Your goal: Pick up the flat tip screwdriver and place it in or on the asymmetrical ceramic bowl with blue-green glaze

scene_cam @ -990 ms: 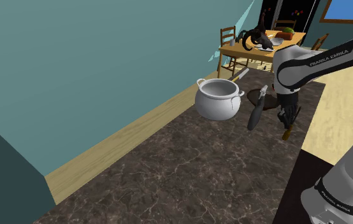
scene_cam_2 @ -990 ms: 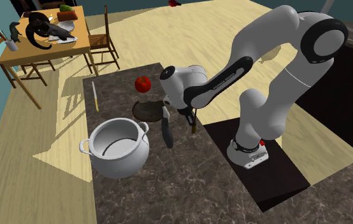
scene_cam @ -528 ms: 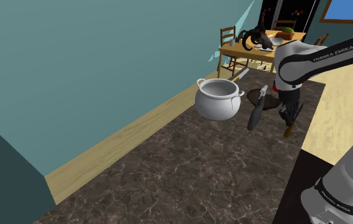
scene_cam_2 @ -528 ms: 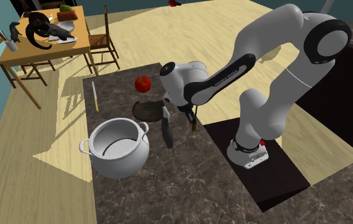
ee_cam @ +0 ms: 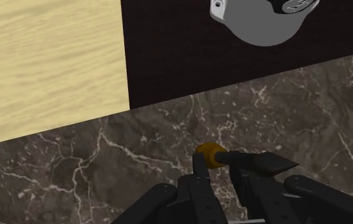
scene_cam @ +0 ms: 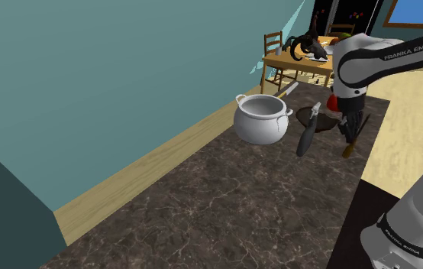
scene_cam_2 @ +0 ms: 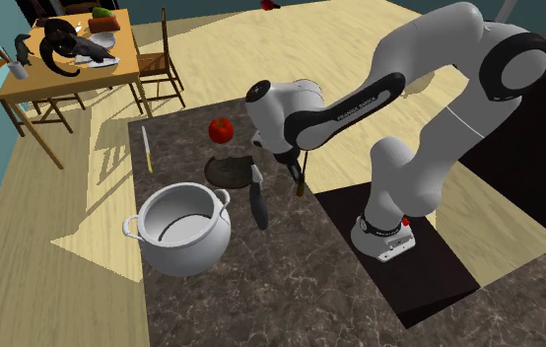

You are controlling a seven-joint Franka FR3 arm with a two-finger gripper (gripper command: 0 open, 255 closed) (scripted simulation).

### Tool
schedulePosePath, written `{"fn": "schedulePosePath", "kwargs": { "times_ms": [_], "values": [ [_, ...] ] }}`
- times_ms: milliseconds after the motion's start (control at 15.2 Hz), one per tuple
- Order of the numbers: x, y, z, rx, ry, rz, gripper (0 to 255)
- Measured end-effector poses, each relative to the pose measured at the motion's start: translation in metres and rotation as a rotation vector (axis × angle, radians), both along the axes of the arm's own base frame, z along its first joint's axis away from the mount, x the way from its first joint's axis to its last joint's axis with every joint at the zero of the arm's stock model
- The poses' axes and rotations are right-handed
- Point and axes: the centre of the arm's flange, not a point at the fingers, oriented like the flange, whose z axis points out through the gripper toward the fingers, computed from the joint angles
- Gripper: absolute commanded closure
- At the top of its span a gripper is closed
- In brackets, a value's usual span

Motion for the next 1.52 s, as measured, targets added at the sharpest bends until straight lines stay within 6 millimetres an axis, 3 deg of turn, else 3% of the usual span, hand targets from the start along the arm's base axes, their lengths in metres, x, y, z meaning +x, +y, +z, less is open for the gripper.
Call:
{"fn": "schedulePosePath", "kwargs": {
  "times_ms": [1122,1518],
  "values": [
    [-0.001,-0.001,0.088,0.0,0.0,0.0,255],
    [0.048,-0.043,0.092,0.001,0.0,0.0,255]
  ]
}}
